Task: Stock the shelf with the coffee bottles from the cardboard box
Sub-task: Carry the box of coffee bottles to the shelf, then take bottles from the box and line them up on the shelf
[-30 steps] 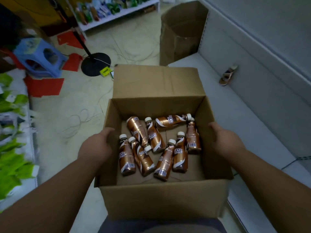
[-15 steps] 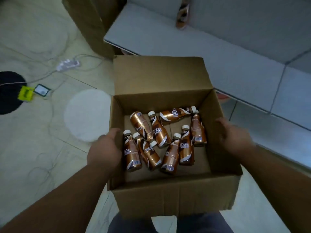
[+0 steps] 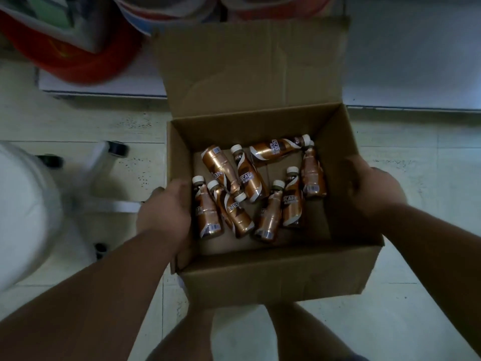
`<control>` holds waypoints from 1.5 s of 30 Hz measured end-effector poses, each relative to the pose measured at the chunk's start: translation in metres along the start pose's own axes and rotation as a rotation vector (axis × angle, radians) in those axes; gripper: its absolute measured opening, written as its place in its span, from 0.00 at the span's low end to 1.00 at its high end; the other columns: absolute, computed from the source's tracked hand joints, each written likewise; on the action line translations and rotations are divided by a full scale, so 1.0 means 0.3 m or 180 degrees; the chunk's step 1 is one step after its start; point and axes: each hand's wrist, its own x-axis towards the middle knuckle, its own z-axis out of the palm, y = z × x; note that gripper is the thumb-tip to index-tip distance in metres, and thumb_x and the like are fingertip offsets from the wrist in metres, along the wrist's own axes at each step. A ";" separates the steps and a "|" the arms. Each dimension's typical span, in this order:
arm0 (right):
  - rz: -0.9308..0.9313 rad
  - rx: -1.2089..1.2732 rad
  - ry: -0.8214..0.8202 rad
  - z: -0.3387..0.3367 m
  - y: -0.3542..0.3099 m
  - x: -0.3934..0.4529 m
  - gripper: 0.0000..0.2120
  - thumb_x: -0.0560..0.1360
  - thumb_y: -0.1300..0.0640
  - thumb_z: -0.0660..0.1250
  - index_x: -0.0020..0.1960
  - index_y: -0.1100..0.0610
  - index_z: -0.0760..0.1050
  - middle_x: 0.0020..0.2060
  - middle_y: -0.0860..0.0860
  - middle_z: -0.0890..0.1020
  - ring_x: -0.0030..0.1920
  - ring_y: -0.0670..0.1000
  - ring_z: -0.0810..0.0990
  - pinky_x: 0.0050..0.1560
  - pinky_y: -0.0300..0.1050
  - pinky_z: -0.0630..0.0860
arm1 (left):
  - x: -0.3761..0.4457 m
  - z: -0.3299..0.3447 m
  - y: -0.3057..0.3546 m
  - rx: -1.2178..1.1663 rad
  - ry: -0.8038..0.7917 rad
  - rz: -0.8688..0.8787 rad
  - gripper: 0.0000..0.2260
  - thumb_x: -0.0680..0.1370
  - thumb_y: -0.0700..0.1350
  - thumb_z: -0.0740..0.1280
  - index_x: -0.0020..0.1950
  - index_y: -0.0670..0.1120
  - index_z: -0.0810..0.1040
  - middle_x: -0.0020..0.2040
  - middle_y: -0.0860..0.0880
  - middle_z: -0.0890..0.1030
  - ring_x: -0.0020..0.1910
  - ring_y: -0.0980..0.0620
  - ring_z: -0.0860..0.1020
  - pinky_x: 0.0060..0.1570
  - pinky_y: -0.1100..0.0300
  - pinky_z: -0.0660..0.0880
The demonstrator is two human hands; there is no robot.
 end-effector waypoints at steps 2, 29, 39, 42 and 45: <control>0.0100 0.0011 0.0014 0.106 0.042 0.070 0.30 0.72 0.60 0.64 0.69 0.46 0.58 0.33 0.51 0.72 0.33 0.54 0.73 0.36 0.48 0.73 | 0.082 0.108 0.016 0.0065 -0.0007 0.0051 0.21 0.75 0.41 0.61 0.66 0.58 0.68 0.48 0.43 0.77 0.43 0.42 0.77 0.39 0.53 0.73; 0.0505 0.1231 -0.1018 0.179 -0.354 -0.023 0.26 0.72 0.54 0.68 0.68 0.53 0.66 0.63 0.57 0.72 0.60 0.58 0.73 0.57 0.54 0.75 | 0.180 0.128 0.410 0.1408 -0.1510 0.1072 0.23 0.74 0.39 0.65 0.68 0.53 0.69 0.63 0.45 0.71 0.58 0.43 0.74 0.56 0.46 0.75; 0.0316 0.1172 -0.1091 0.714 -0.538 0.244 0.25 0.72 0.48 0.68 0.66 0.53 0.69 0.61 0.56 0.74 0.59 0.58 0.74 0.58 0.53 0.71 | 0.642 0.430 0.240 0.2384 -0.0757 0.2863 0.25 0.74 0.46 0.66 0.70 0.46 0.67 0.70 0.40 0.66 0.68 0.40 0.64 0.66 0.45 0.63; 0.0254 0.0950 -0.0846 0.796 -0.545 0.308 0.30 0.68 0.45 0.71 0.66 0.54 0.67 0.59 0.59 0.74 0.57 0.60 0.74 0.54 0.54 0.72 | 0.744 0.516 0.256 0.2687 -0.0660 0.3290 0.22 0.73 0.47 0.66 0.67 0.46 0.69 0.66 0.40 0.70 0.65 0.38 0.67 0.64 0.44 0.63; 0.0322 0.1010 -0.0758 0.841 -0.574 0.335 0.29 0.69 0.48 0.70 0.66 0.54 0.64 0.54 0.57 0.77 0.52 0.60 0.76 0.48 0.53 0.74 | 0.798 0.586 0.279 0.3479 -0.0666 0.3315 0.28 0.69 0.52 0.70 0.67 0.49 0.67 0.66 0.41 0.70 0.65 0.39 0.66 0.62 0.43 0.62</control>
